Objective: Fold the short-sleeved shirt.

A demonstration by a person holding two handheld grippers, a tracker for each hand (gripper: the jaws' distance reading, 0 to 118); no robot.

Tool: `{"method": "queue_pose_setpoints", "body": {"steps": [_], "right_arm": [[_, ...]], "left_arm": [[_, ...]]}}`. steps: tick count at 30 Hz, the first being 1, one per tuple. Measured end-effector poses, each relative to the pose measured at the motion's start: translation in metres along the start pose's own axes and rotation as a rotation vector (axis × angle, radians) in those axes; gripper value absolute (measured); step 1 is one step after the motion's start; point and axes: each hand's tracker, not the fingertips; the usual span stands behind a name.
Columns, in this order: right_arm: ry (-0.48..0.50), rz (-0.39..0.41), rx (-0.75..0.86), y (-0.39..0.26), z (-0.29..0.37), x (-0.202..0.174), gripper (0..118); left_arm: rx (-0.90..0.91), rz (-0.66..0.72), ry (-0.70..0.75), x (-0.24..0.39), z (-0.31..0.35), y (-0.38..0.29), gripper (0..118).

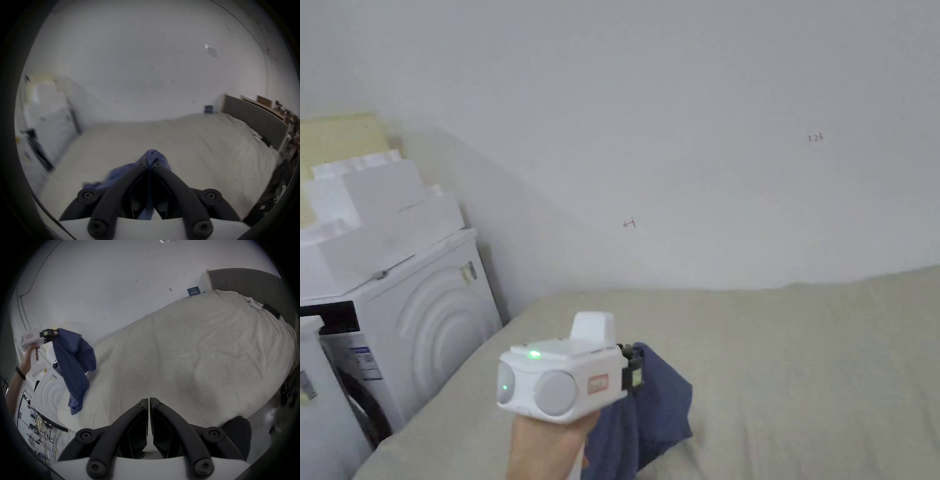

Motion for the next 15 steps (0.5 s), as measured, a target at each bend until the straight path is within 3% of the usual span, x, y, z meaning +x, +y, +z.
{"method": "queue_pose_setpoints", "body": {"steps": [3, 6, 10, 12, 15], "right_arm": [[-0.061, -0.028, 0.012, 0.001, 0.010, 0.025, 2], [-0.132, -0.092, 0.041, 0.005, 0.034, 0.051, 2], [-0.246, -0.150, 0.062, 0.003, 0.067, 0.093, 2], [-0.315, -0.176, 0.080, -0.001, 0.079, 0.112, 2], [-0.380, -0.214, 0.080, -0.004, 0.090, 0.134, 2]], "left_arm": [[-0.146, 0.090, -0.201, 0.094, -0.081, -0.066, 0], [-0.240, 0.073, -0.365, 0.202, -0.132, -0.122, 0], [-0.395, 0.073, -0.608, 0.345, -0.156, -0.173, 0], [-0.421, 0.094, -0.649, 0.397, -0.149, -0.192, 0], [-0.463, 0.020, -0.692, 0.449, -0.145, -0.214, 0]]}}
